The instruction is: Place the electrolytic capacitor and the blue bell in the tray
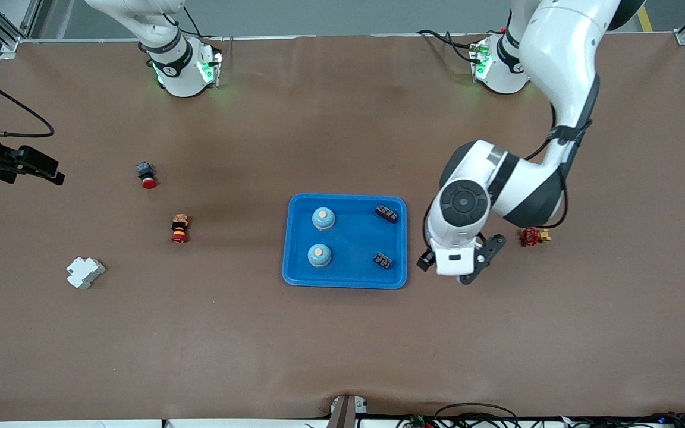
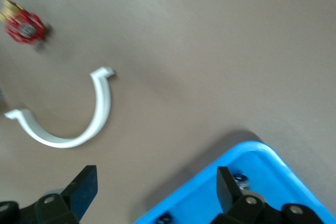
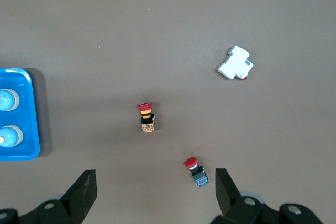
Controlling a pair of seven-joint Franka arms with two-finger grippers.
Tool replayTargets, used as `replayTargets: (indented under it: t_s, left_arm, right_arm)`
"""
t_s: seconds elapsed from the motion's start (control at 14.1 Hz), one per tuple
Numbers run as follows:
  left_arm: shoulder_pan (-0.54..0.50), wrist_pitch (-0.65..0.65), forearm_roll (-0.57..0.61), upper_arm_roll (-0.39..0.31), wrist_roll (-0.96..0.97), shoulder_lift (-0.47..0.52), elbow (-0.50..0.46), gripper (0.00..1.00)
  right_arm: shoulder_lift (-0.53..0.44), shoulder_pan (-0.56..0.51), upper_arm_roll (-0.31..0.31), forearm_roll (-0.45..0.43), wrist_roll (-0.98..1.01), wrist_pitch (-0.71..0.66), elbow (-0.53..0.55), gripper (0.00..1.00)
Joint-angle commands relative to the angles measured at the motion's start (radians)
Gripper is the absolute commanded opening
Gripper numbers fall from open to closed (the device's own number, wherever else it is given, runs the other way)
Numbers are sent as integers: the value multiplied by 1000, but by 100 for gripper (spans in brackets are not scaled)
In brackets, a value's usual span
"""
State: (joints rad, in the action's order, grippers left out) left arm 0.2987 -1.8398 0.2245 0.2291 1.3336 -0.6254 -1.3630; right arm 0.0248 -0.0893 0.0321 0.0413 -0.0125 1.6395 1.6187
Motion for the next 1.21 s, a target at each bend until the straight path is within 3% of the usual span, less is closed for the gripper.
replayTargets:
  t_s: [0.0, 0.28, 0.71, 1.14]
  left_arm:
    - [-55, 79, -42, 7, -140, 99, -60, 100]
    - [-153, 149, -112, 7, -344, 226, -140, 100]
    - [-303, 169, -126, 7, -722, 450, -347, 100]
    - [-440, 168, -132, 7, -1037, 549, -421, 100]
  right_arm:
    - [-36, -18, 15, 20, -6, 13, 35, 100]
    - [-39, -18, 17, 20, -6, 10, 40, 100]
    - [-43, -17, 17, 20, -6, 6, 40, 100]
    - [-49, -12, 26, 0, 0, 16, 23, 100]
